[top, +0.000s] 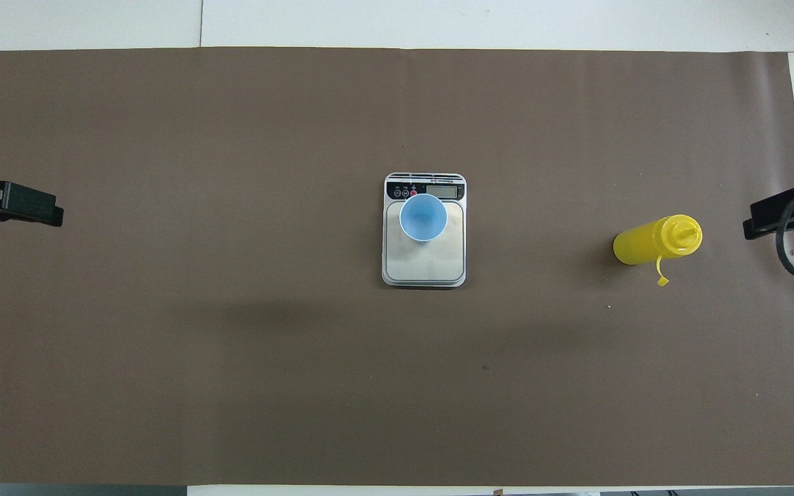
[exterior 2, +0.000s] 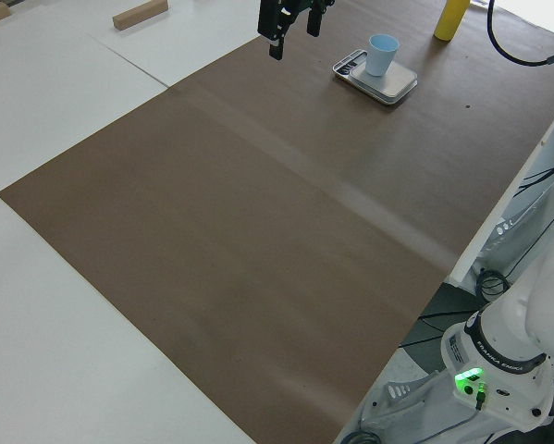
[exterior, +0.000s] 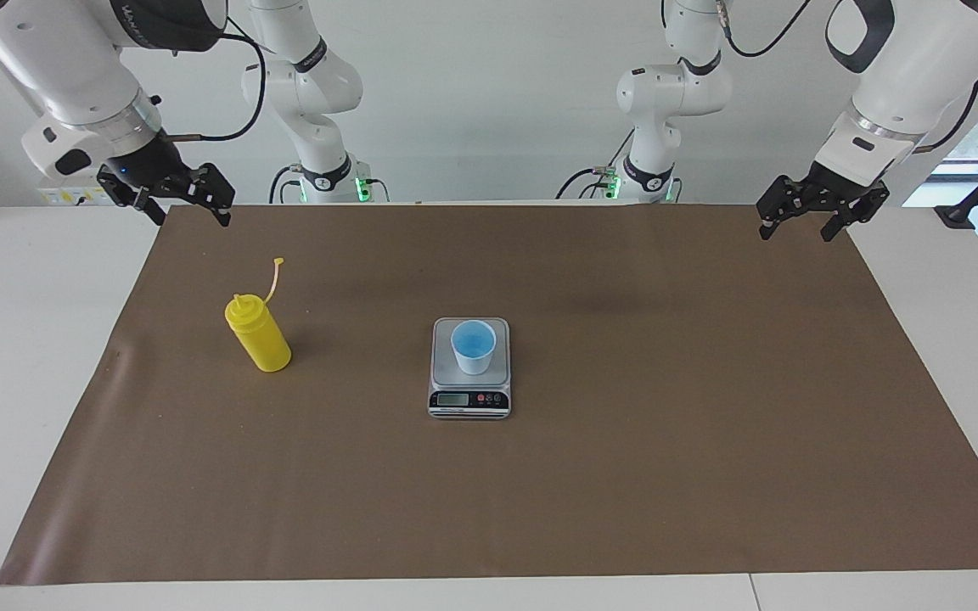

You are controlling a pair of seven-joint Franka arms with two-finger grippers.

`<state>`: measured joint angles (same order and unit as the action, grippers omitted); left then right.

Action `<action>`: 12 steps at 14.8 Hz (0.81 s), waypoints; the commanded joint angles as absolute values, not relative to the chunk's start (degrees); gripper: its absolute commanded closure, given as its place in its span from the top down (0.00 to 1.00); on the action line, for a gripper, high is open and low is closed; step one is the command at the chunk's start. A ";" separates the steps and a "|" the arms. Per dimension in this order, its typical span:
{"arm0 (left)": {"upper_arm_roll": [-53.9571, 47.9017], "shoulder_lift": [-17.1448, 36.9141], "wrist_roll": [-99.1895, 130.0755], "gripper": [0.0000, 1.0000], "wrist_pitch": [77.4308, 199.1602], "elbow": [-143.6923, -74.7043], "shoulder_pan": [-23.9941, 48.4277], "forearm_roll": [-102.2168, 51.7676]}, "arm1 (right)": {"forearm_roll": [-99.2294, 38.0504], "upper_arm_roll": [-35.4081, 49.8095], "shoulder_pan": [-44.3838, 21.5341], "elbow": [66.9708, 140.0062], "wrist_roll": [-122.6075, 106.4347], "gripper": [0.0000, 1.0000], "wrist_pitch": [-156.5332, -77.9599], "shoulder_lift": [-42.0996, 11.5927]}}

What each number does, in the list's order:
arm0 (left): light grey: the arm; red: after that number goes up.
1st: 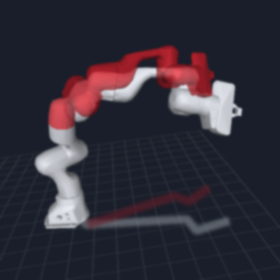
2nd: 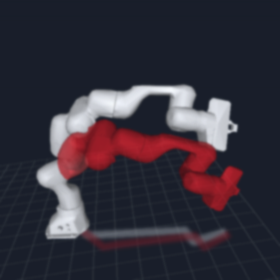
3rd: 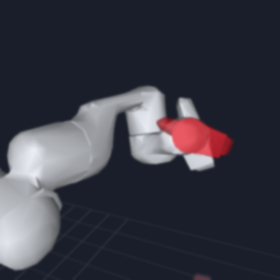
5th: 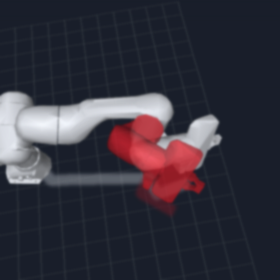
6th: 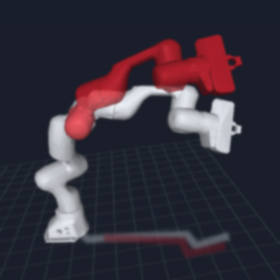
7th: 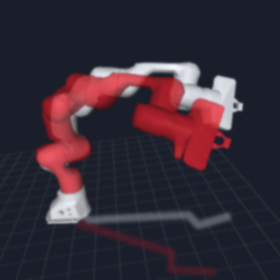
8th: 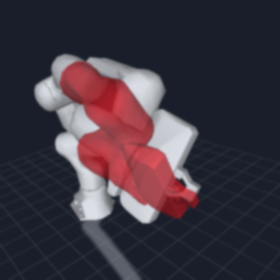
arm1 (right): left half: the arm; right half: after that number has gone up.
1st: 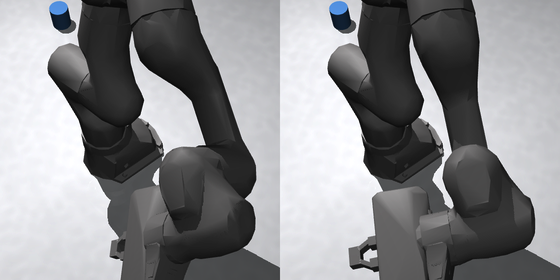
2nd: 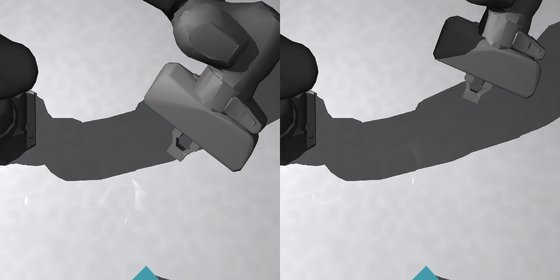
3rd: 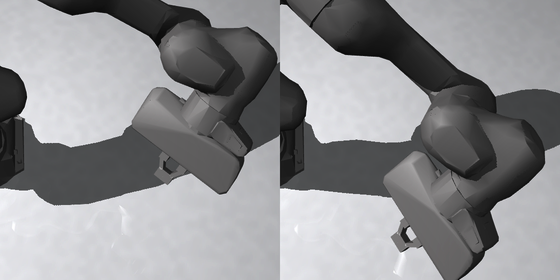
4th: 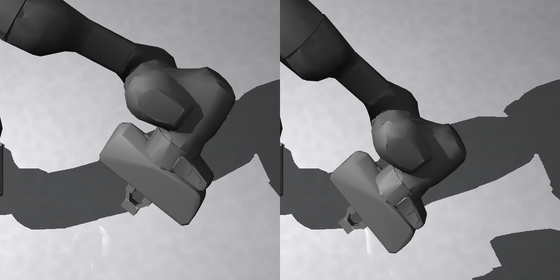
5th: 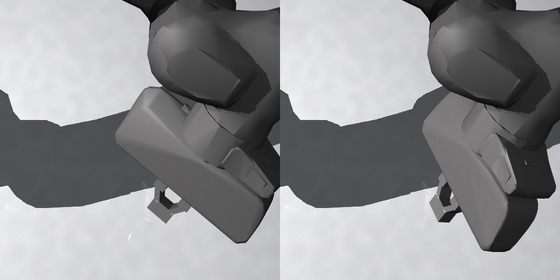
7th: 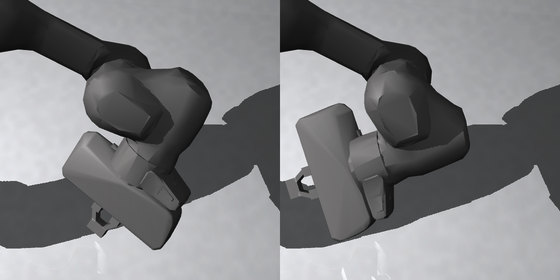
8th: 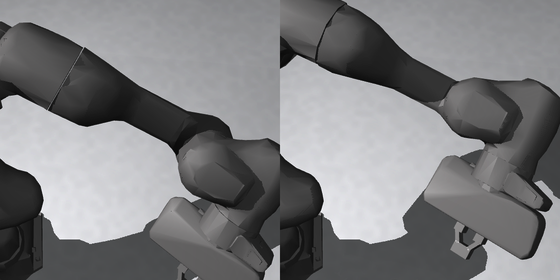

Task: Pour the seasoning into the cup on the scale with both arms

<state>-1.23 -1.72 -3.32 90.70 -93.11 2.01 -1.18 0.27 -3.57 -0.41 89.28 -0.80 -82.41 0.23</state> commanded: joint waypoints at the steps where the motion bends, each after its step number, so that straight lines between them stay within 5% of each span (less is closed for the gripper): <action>1: -1.23 -1.67 -3.87 1.00 89.65 -92.46 1.58 -2.02 | 1.67 -1.32 1.05 90.27 -1.67 1.00 -83.15 1.06; 12: -1.23 -1.67 -3.87 1.00 89.65 -92.46 1.58 -2.02 | 0.97 -1.93 1.14 90.09 -0.45 1.00 -83.67 0.26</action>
<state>-1.23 -1.72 -3.32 90.70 -93.11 2.01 -1.18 0.65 -2.52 0.40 89.50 -0.79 -82.56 -0.45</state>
